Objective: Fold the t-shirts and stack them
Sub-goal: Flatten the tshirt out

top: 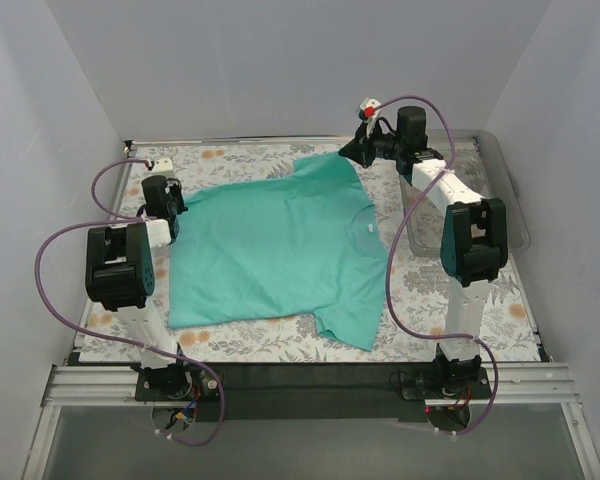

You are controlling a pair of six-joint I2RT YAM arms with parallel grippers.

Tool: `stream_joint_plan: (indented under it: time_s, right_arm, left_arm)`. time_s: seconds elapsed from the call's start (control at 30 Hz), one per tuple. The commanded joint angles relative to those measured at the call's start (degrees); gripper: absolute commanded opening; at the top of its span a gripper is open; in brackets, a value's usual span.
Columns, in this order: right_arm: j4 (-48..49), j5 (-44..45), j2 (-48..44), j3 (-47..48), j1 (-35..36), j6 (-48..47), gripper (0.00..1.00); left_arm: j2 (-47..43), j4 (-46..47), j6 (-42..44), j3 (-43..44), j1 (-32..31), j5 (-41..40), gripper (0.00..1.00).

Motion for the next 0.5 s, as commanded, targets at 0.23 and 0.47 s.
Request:
stream_joint_plan:
  time_s: [0.23,0.47]
  right_arm:
    - [2.3,-2.0,-6.8,-4.6,-0.4,-2.5,0.01]
    - [2.3,-2.7,-8.5,-7.1,-1.3,-3.1,0.01]
  left_arm:
    - [-6.6,2.9,1.4,-1.9,1.1,1.3,0.0]
    - [-7.3,2.7,1.6,-3.0,1.2,1.1,0.0]
